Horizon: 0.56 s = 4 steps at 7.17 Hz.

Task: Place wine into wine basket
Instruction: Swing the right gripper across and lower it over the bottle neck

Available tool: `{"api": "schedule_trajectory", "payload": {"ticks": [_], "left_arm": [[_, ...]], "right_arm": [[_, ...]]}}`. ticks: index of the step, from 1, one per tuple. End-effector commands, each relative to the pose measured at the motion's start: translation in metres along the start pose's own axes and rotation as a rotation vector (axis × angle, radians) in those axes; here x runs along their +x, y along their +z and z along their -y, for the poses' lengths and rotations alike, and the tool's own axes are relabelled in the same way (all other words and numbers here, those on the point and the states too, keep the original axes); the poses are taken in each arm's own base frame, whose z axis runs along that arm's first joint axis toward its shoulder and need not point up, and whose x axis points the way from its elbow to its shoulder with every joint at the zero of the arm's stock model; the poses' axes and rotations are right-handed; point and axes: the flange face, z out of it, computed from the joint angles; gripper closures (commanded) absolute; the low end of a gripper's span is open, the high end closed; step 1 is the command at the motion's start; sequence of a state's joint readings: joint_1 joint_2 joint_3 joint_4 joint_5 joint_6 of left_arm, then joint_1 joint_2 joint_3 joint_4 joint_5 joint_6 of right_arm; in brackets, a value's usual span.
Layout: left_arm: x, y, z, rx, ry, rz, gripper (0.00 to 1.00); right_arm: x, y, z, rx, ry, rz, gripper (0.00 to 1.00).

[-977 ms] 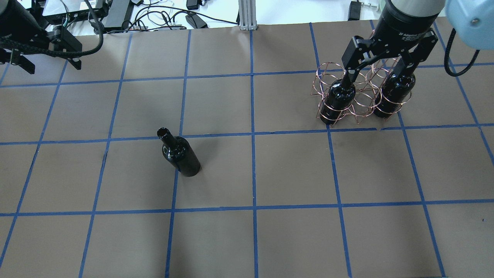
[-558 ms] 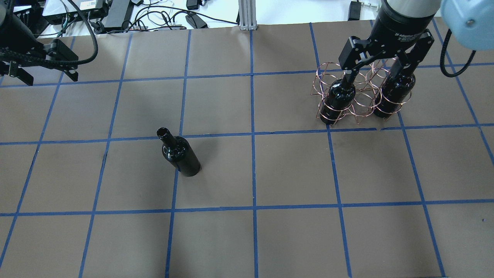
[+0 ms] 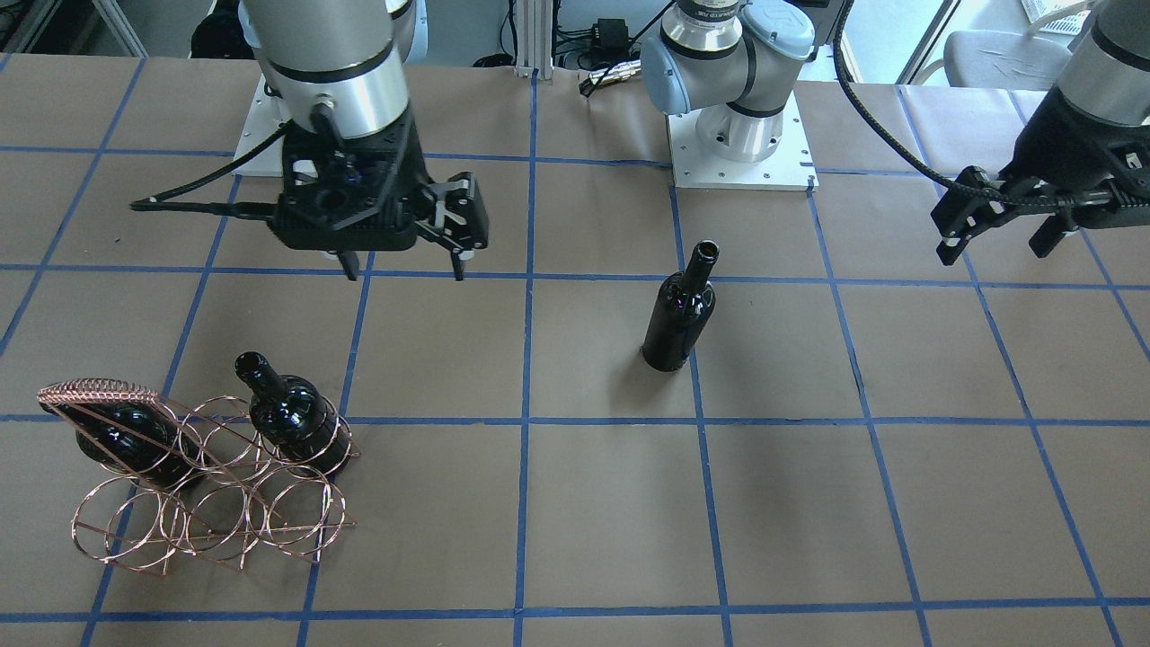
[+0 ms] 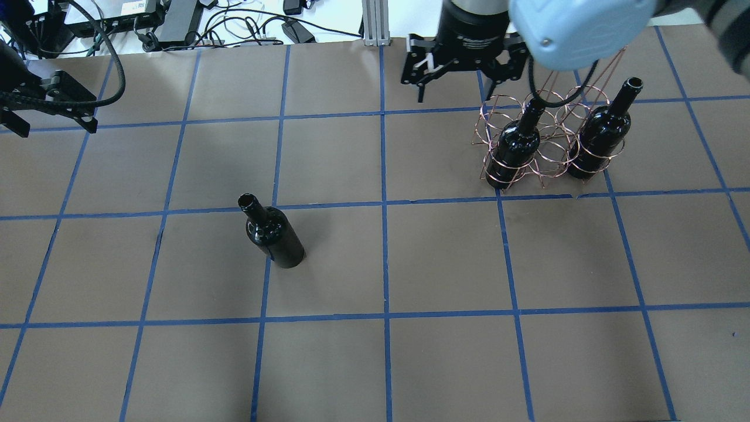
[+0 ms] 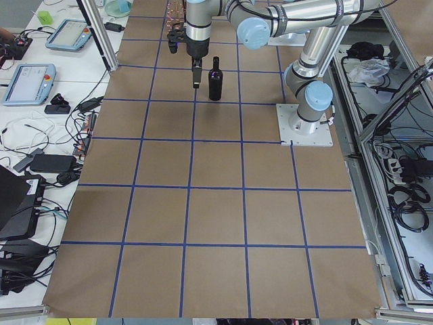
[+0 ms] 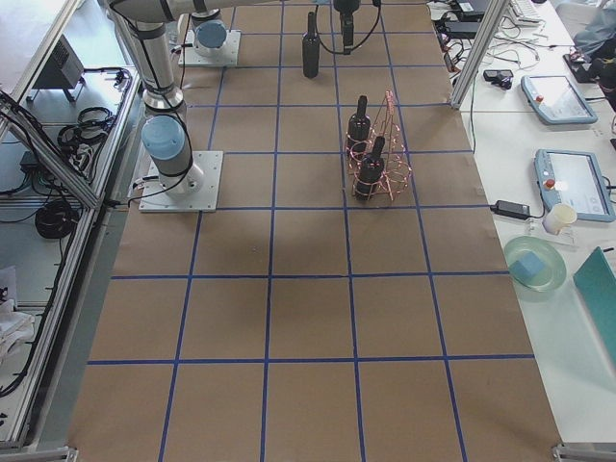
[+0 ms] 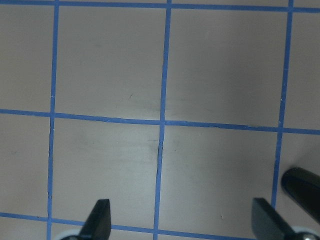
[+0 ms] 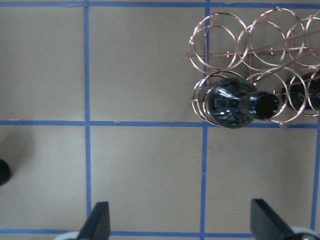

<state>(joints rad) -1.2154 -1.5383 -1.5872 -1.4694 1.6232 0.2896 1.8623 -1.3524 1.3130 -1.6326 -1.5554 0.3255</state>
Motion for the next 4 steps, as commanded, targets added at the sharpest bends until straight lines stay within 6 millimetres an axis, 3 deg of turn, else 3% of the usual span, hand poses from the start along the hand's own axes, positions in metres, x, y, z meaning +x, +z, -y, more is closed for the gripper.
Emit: {"api": "schedule_trajectory", "payload": {"ticks": [1, 4], "left_arm": [[-0.002, 0.000, -0.001, 0.000, 0.001, 0.002, 0.00], [-0.005, 0.001, 0.000, -0.003, 0.000, 0.005, 0.00]], "right_arm": [[-0.123, 0.019, -0.036, 0.007, 0.080, 0.035, 0.00], [-0.222, 0.046, -0.088, 0.000, 0.184, 0.041, 0.00]]}}
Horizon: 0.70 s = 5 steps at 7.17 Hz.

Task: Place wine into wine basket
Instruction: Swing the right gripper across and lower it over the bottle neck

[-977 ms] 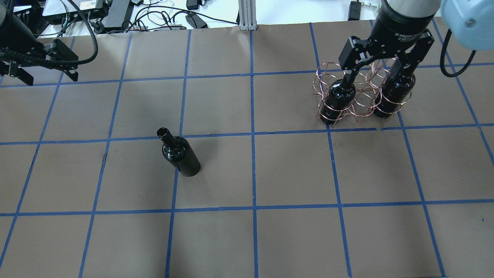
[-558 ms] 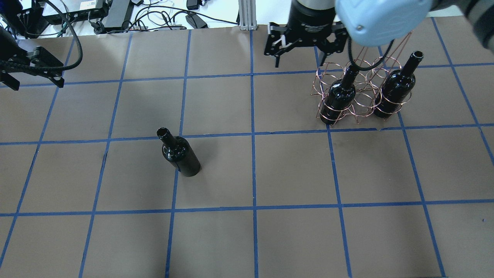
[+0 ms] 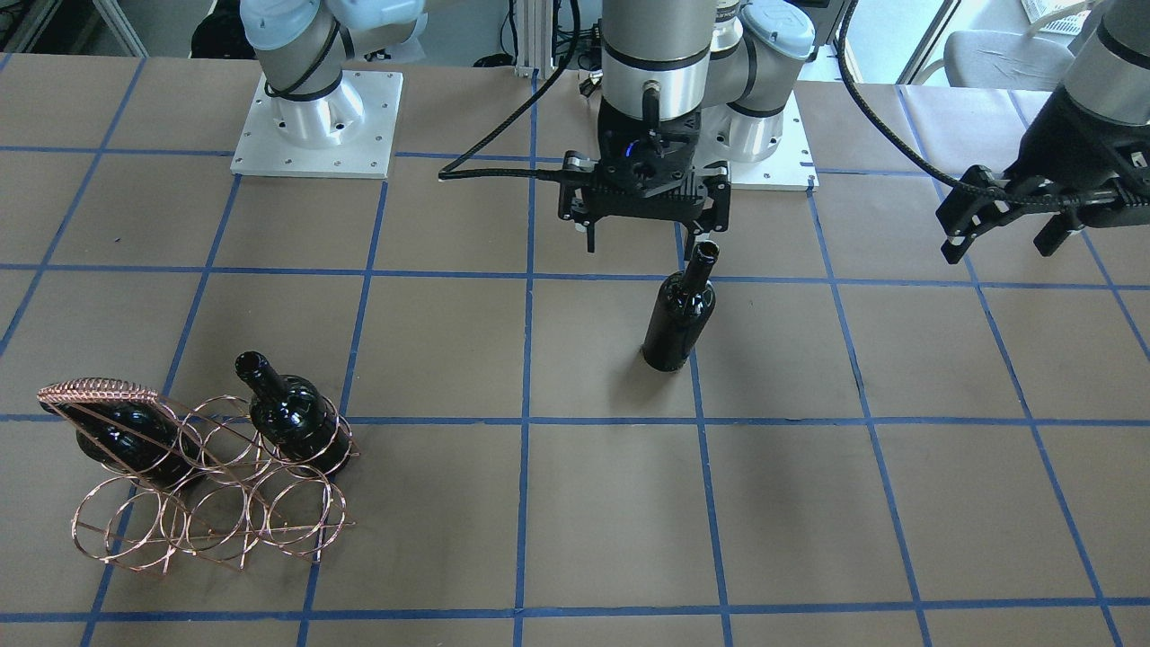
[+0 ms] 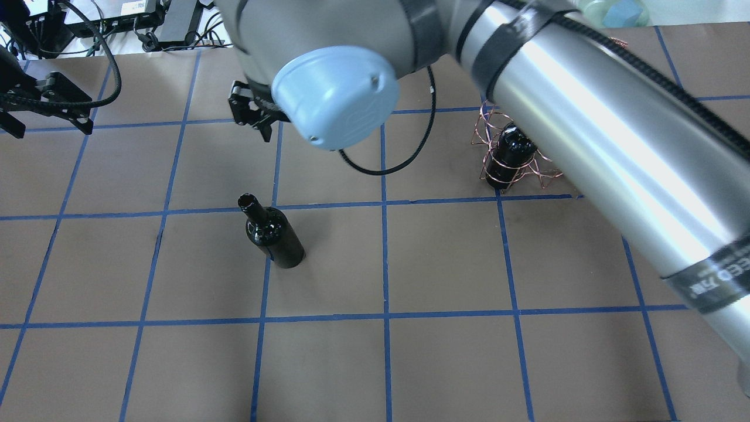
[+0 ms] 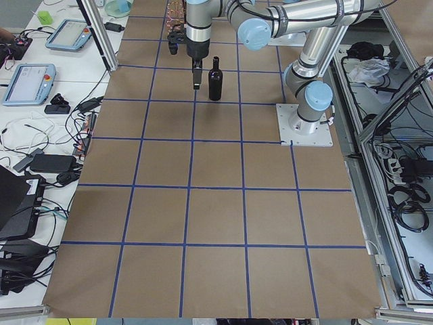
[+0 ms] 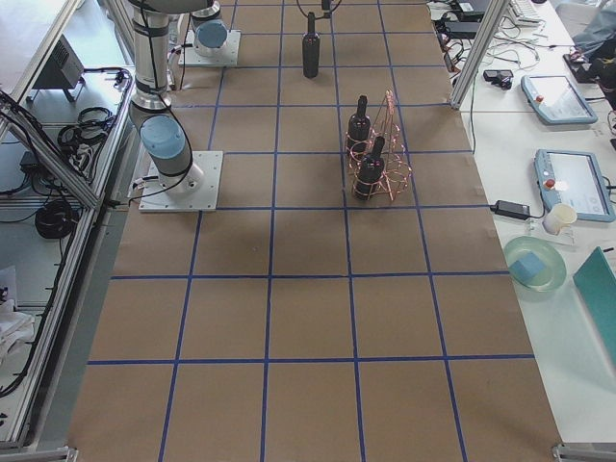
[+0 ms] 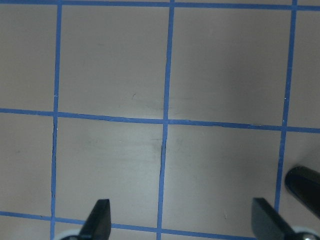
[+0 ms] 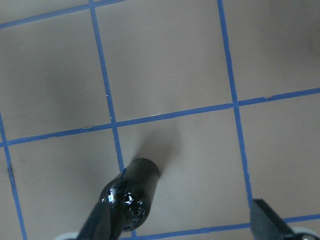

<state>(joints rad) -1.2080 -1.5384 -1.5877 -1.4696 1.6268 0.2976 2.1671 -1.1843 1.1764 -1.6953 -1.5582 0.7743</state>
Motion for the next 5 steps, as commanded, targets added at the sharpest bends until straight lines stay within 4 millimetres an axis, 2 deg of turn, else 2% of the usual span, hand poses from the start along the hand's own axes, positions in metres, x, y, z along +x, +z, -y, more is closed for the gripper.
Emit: {"api": "schedule_trajectory", "payload": {"ticks": [1, 3, 5], "left_arm": [[0.000, 0.000, 0.000, 0.000, 0.001, 0.001, 0.00], [0.000, 0.001, 0.000, -0.001, 0.001, -0.003, 0.00], [0.000, 0.001, 0.000, -0.001, 0.001, -0.007, 0.00]], "right_arm": [[-0.054, 0.021, -0.044, -0.006, 0.047, 0.002, 0.00], [-0.067, 0.049, -0.049, -0.019, 0.017, -0.016, 0.00], [-0.069, 0.071, -0.050, -0.048, -0.002, -0.049, 0.00]]}}
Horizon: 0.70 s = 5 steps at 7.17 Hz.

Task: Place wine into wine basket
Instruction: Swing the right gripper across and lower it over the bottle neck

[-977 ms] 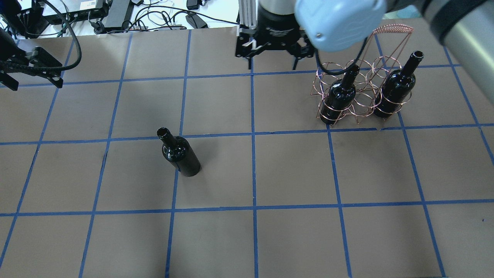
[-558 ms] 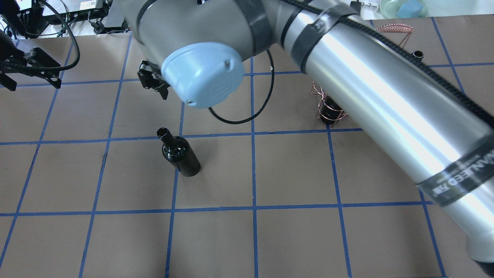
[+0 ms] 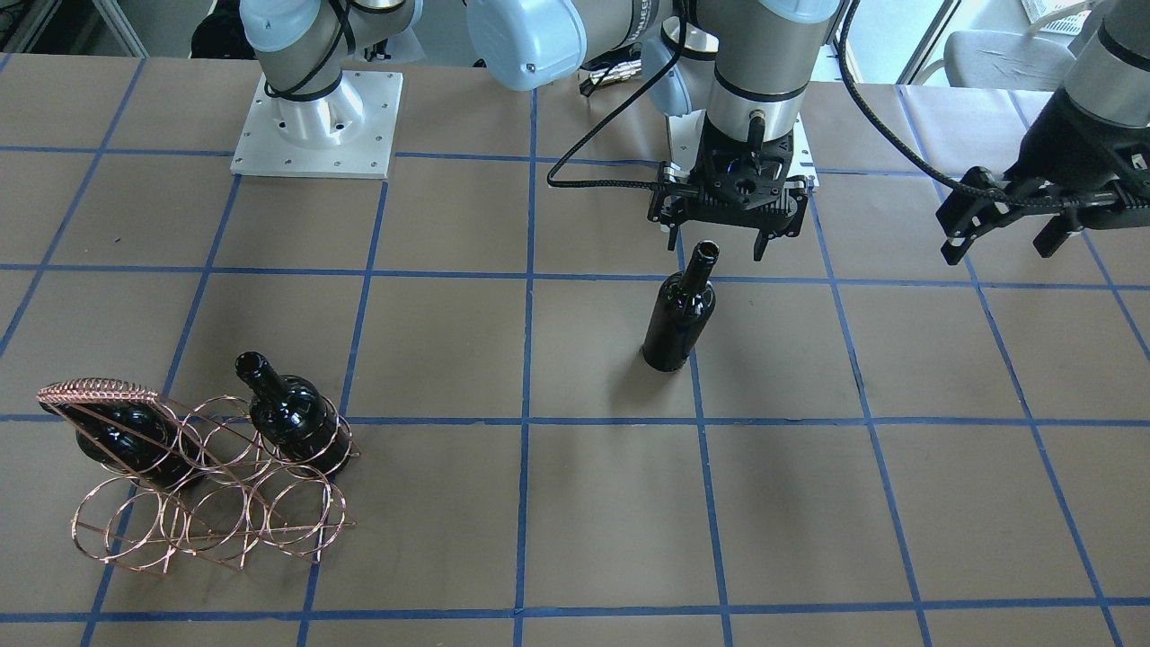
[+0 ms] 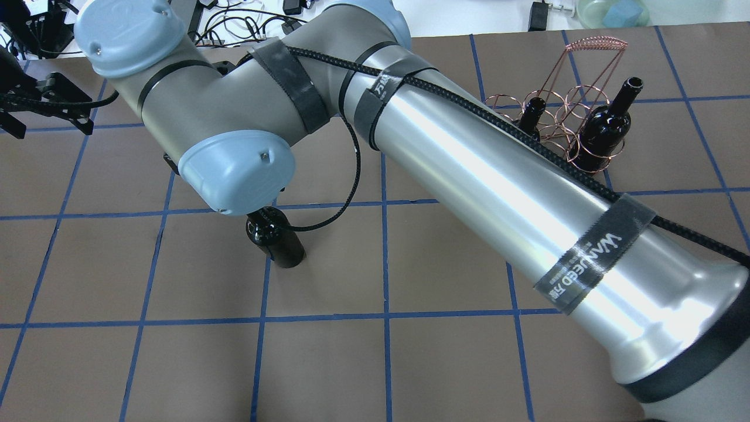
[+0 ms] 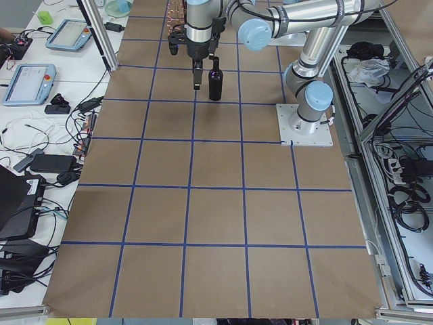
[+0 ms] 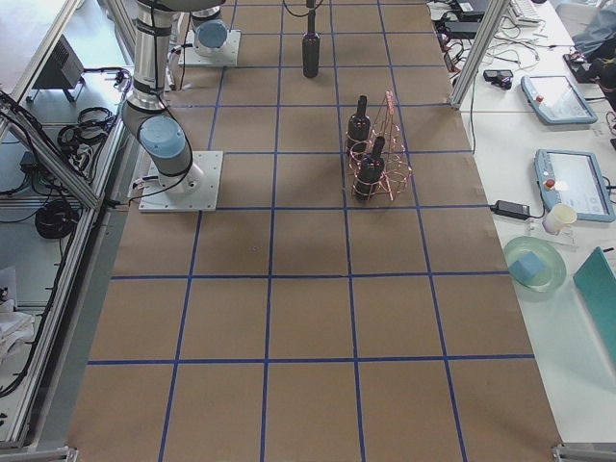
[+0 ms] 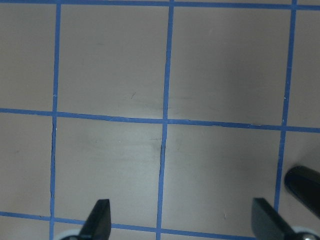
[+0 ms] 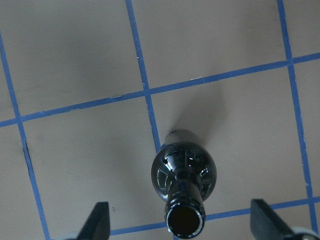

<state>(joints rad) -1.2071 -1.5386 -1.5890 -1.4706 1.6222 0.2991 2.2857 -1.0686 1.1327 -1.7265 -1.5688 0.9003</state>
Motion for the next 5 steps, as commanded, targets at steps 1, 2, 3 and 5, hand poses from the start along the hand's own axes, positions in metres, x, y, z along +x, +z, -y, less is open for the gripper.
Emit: {"api": "schedule_trajectory", "payload": {"ticks": [1, 2, 3, 5], "left_arm": [[-0.001, -0.001, -0.001, 0.000, -0.001, 0.001, 0.00], [0.000, 0.000, 0.000, 0.000, 0.000, -0.001, 0.00], [0.000, -0.001, -0.001, 0.000, 0.000, -0.001, 0.00], [0.000, 0.000, -0.001, -0.005, 0.000, -0.001, 0.00]], "right_arm": [[-0.002, 0.027, -0.004, -0.034, -0.012, -0.038, 0.00], [0.001, 0.041, -0.009, -0.052, -0.016, -0.062, 0.00], [0.001, 0.044, -0.009, -0.053, -0.023, -0.063, 0.01], [0.001, 0.046, -0.009, -0.056, -0.024, -0.065, 0.12]]}}
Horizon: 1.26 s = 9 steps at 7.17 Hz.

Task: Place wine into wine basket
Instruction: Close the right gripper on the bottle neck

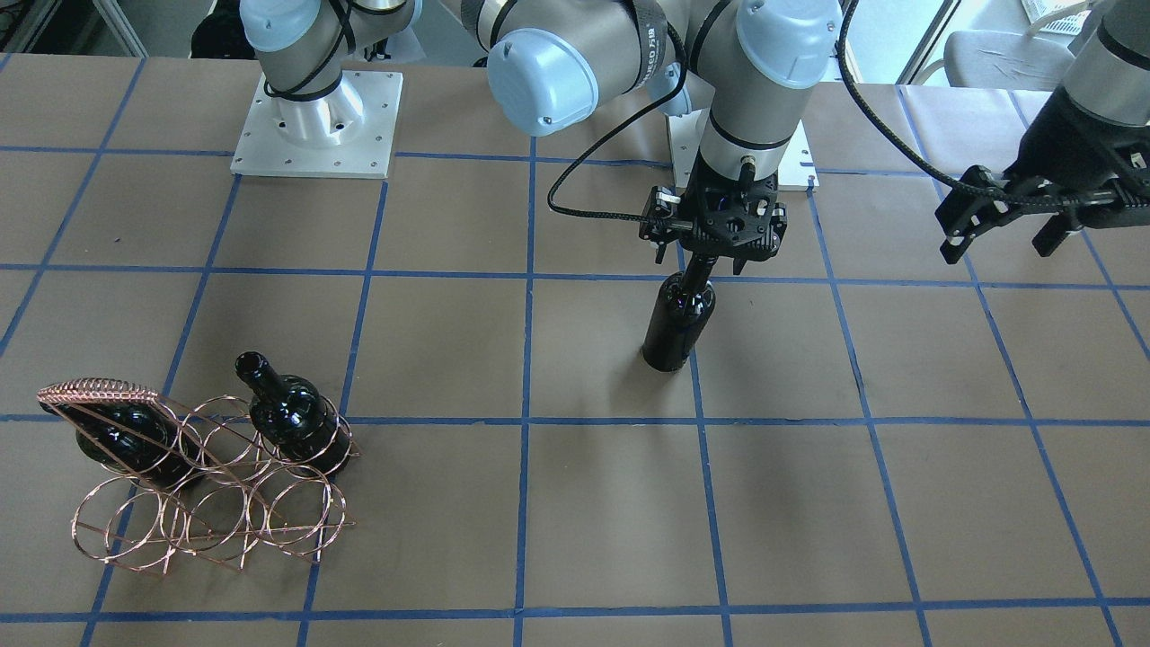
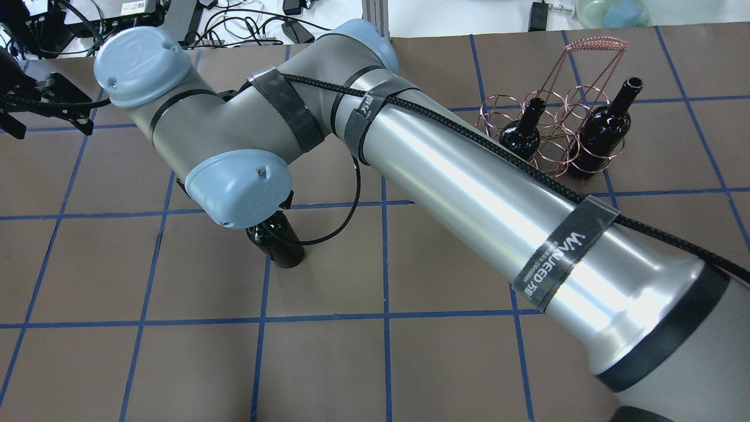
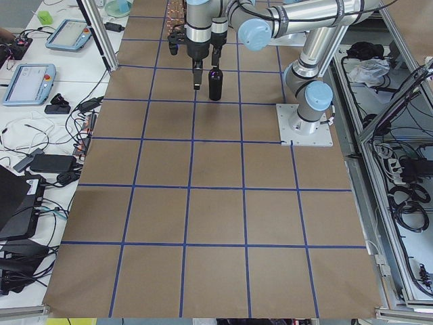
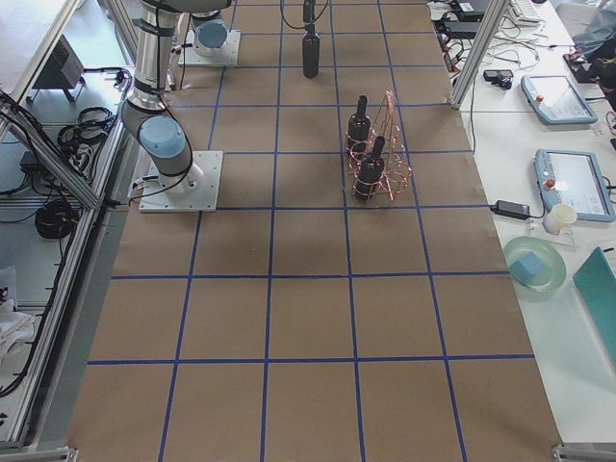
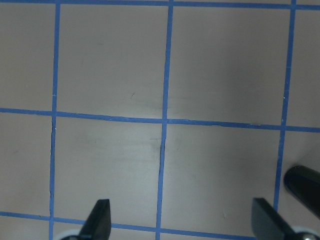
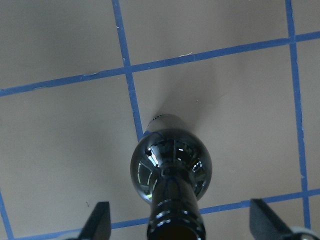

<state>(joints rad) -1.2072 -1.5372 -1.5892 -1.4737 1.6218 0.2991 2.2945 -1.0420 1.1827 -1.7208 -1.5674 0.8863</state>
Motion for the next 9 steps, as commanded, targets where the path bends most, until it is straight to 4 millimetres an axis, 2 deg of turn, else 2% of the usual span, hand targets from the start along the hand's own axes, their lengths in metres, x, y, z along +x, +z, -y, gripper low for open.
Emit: {"api": "schedule_trajectory", "payload": {"ticks": [1, 2, 3, 4, 8, 9], "left_arm": [[-0.001, 0.001, -0.001, -0.007, -0.001, 0.002, 0.00], [-0.001, 0.000, -0.001, -0.007, -0.003, -0.005, 0.00], [0.000, 0.000, -0.002, -0.010, -0.002, -0.006, 0.00], [0.000, 0.000, -0.003, -0.013, -0.002, -0.007, 0.00], [0.000, 0.000, -0.003, -0.016, -0.002, -0.008, 0.00], [0.000, 0.000, -0.003, -0.016, -0.002, -0.011, 0.00]], "right_arm": [[-0.002, 0.004, -0.001, -0.015, 0.000, 0.005, 0.39], [-0.002, 0.004, -0.002, -0.019, 0.000, 0.008, 0.55], [-0.001, 0.003, -0.002, -0.018, 0.000, 0.009, 0.63], [-0.001, 0.002, -0.002, -0.017, 0.000, 0.010, 0.66], [0.000, -0.003, -0.002, -0.013, 0.003, 0.015, 0.66], [0.009, -0.022, -0.006, 0.001, 0.006, 0.032, 0.68]]}}
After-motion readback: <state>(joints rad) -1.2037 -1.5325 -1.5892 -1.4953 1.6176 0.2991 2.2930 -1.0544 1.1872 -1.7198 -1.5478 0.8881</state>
